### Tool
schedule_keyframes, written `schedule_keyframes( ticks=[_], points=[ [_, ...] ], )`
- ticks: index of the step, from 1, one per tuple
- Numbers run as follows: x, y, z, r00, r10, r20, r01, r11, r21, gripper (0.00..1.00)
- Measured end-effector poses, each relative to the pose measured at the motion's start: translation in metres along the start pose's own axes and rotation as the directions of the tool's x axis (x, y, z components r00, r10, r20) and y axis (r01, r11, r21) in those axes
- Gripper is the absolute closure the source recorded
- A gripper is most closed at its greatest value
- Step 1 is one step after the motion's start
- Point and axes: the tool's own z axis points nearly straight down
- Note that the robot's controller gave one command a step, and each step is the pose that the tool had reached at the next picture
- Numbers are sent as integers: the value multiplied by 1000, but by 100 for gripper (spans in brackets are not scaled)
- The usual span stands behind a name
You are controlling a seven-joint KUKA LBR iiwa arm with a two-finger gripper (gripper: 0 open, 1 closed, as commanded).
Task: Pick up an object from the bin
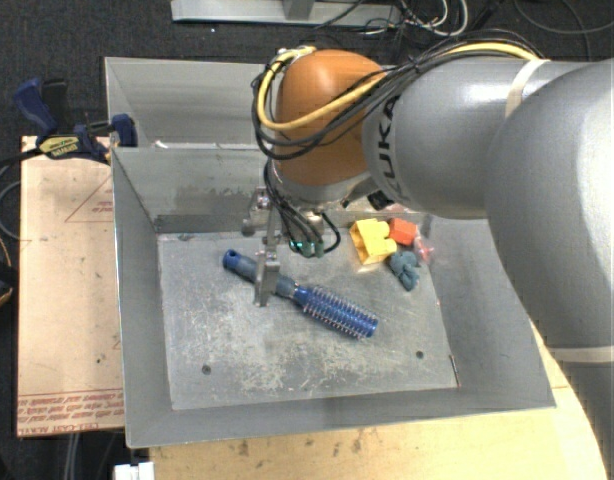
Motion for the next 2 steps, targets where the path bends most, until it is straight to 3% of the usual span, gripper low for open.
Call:
schedule_keyframes(
  ticks=[1,2],
  points=[
    [-16,-20,81,966,260,14,-260,966,-8,0],
    [-18,-21,79,965,263,21,-263,965,-10,100]
  ],
)
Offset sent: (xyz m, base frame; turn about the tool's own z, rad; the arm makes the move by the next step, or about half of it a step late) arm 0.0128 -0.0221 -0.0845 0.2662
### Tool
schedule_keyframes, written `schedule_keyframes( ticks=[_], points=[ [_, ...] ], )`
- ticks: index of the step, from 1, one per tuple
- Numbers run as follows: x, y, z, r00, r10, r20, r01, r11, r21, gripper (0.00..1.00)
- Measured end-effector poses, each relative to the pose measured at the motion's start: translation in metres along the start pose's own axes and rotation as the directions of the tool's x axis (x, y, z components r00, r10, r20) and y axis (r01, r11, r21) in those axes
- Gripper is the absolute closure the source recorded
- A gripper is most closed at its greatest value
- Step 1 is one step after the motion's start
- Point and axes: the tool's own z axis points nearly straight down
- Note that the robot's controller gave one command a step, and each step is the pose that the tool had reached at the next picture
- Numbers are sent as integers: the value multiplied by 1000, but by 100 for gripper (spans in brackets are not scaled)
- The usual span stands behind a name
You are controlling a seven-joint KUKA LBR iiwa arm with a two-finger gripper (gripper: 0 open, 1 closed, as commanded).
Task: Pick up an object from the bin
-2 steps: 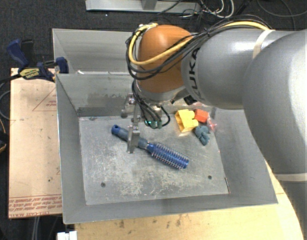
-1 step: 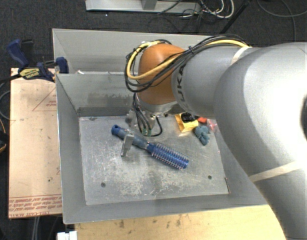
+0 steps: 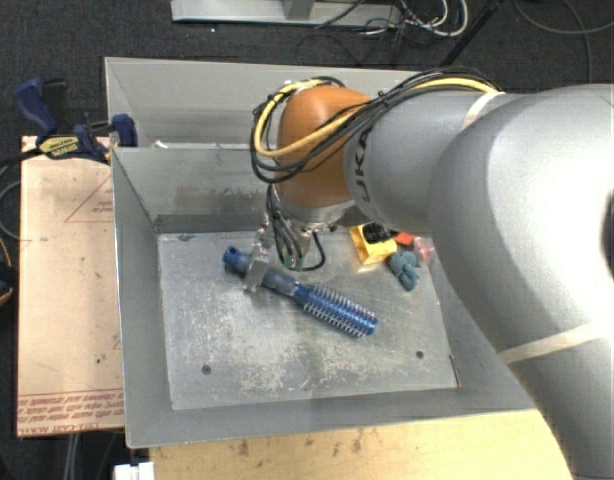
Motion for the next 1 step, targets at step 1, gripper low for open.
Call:
schedule_keyframes(
  ticks=[1],
  points=[
    [-8,-14,-113,998,-57,-5,57,998,4,100]
  ],
)
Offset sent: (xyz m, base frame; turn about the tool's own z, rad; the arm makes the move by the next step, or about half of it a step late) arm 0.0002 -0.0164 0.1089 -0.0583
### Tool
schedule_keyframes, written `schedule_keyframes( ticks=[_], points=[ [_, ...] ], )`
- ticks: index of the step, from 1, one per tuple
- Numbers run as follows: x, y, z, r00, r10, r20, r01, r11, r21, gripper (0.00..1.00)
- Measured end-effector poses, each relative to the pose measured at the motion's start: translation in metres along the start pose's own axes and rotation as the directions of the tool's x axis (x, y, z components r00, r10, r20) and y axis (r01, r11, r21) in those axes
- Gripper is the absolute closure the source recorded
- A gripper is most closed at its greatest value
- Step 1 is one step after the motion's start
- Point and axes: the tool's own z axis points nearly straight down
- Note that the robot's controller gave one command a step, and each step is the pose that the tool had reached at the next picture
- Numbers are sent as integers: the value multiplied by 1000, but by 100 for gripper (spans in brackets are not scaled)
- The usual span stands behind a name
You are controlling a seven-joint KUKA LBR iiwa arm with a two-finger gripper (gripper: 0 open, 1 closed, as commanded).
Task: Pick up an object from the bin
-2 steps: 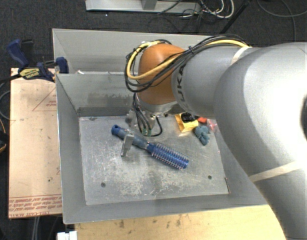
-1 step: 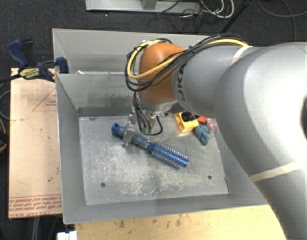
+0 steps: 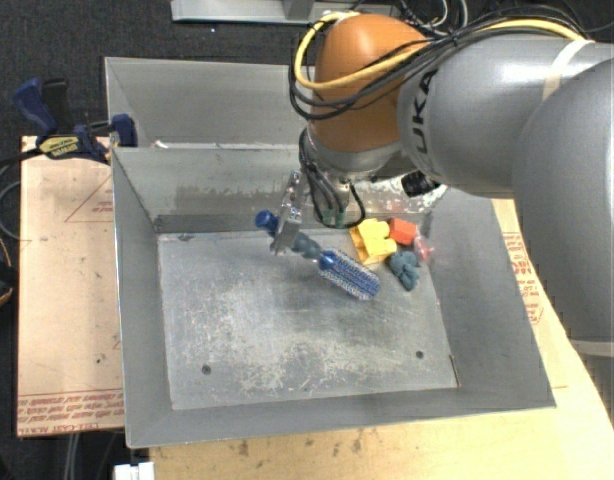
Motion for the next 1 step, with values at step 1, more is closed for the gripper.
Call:
schedule_keyframes(
  ticks=[1],
  points=[
    [2,1,-59,1000,-30,-1,30,1000,0,100]
  ],
)
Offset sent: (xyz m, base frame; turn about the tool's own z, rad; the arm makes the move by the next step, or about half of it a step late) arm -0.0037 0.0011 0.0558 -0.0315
